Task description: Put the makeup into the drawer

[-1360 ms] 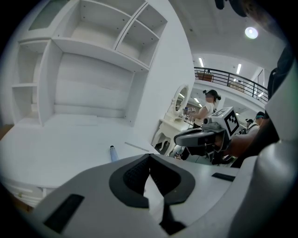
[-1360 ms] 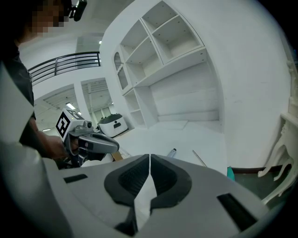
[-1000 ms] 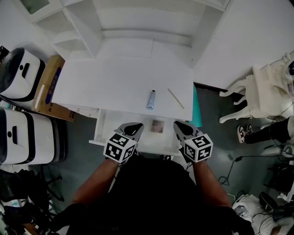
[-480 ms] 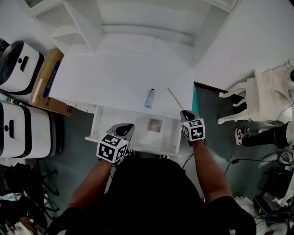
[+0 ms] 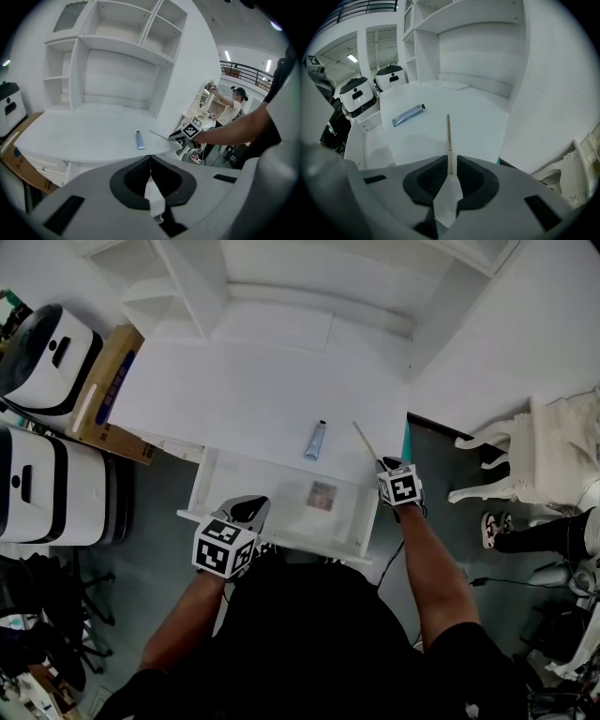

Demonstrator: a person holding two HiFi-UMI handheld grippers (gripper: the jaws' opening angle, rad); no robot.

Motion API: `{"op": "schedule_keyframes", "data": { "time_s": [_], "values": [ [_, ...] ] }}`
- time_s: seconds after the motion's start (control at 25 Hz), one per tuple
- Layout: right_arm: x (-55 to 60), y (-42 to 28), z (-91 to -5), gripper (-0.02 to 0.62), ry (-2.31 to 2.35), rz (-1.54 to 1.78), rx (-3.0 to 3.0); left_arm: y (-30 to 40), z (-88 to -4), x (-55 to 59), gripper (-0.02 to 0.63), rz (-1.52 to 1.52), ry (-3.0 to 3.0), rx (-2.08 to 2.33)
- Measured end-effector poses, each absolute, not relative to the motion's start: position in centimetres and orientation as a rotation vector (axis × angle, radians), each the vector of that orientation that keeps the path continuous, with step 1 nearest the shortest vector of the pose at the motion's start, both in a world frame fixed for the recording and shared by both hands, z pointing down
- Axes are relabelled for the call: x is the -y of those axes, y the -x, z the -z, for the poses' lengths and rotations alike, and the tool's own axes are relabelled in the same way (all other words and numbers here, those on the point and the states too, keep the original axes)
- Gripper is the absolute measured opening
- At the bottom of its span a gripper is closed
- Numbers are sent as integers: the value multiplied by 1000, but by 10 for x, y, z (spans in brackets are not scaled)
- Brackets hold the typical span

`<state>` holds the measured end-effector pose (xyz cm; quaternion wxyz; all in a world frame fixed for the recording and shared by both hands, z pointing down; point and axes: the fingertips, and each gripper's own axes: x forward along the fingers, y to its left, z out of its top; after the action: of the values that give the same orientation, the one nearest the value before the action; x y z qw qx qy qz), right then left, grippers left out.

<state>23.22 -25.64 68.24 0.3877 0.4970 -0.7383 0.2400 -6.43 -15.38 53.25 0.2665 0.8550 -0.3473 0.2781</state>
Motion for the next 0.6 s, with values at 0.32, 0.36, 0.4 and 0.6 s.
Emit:
{"op": "schedule_keyframes", "data": {
  "time_s": [0.32, 0.36, 0.4, 0.6],
  "values": [
    [257, -229, -692, 58, -1193, -670, 1870, 83, -529, 151, 11, -730, -2276, 1000],
    [258, -229, -692, 58, -1196, -685, 1866, 85, -529, 150, 11, -727, -2274, 1003],
    [258, -229, -692, 56, -1201, -703, 1862, 86, -530, 150, 11, -726, -2273, 1004],
    [258, -229, -691, 44, -1243, -756, 1845, 89, -529, 148, 11, -717, -2277, 1001]
  ]
}}
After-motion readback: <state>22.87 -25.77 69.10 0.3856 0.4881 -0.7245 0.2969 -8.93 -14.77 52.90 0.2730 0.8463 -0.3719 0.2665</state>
